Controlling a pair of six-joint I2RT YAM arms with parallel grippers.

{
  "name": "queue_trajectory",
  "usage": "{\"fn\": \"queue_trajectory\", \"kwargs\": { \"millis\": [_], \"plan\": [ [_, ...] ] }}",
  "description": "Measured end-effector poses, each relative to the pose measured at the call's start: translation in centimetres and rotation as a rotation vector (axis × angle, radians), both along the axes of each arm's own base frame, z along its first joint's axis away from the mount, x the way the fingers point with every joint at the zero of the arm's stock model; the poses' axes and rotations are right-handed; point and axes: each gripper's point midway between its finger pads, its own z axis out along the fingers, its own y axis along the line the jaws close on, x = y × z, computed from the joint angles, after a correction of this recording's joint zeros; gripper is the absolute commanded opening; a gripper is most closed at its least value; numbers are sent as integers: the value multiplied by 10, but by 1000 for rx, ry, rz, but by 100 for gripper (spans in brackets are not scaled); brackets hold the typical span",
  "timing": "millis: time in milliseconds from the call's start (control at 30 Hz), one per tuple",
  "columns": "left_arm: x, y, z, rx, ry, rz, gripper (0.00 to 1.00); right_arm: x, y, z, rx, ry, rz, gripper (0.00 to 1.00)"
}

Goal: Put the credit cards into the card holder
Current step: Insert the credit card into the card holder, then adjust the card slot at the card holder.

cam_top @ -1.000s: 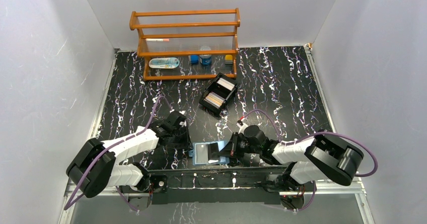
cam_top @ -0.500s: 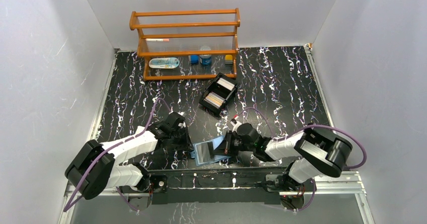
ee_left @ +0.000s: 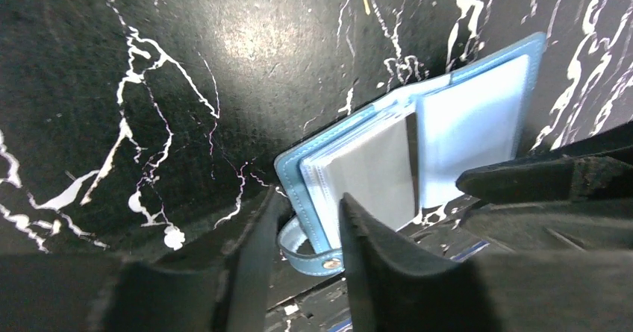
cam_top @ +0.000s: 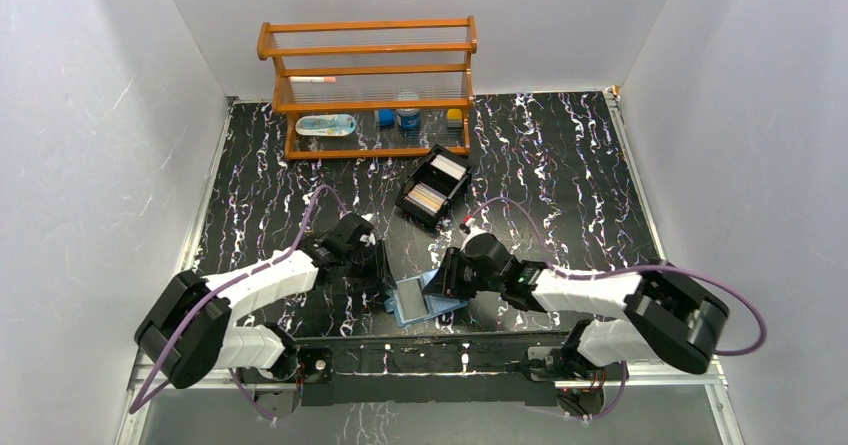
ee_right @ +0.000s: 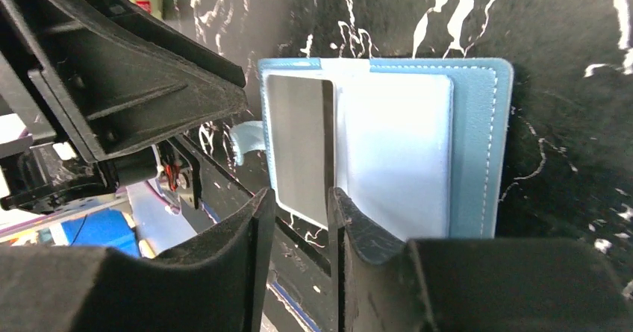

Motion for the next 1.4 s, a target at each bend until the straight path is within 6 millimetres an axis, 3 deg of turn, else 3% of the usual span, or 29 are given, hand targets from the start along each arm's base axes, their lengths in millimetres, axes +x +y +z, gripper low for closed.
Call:
{"fn": "queue_trajectory", "kwargs": {
  "millis": [167,367,633,767,967,1033,1233,1400],
  "plan": [
    [3,4,18,-4,-53,7,52,9,-7,22,-7,-73,-31,44],
    [-7,4,33,-56,-72,-26,58,9,-3,13,-65,-69,-8,46],
    [-37,1,12,-128,29,-80,57,7,18,-8,-136,-54,46,46],
    [-39,-2,8,-132,49,-99,52,3,27,-12,-146,-49,70,42],
    [-37,-3,7,-132,43,-109,33,1,32,-12,-139,-58,81,39],
    [-38,-2,5,-125,47,-112,34,2,31,-11,-142,-63,74,42],
    [-32,-3,7,-89,54,-130,48,13,11,16,-149,-146,13,55],
    [-27,-3,15,-64,34,-145,50,30,-11,46,-137,-234,-65,64]
  ]
}}
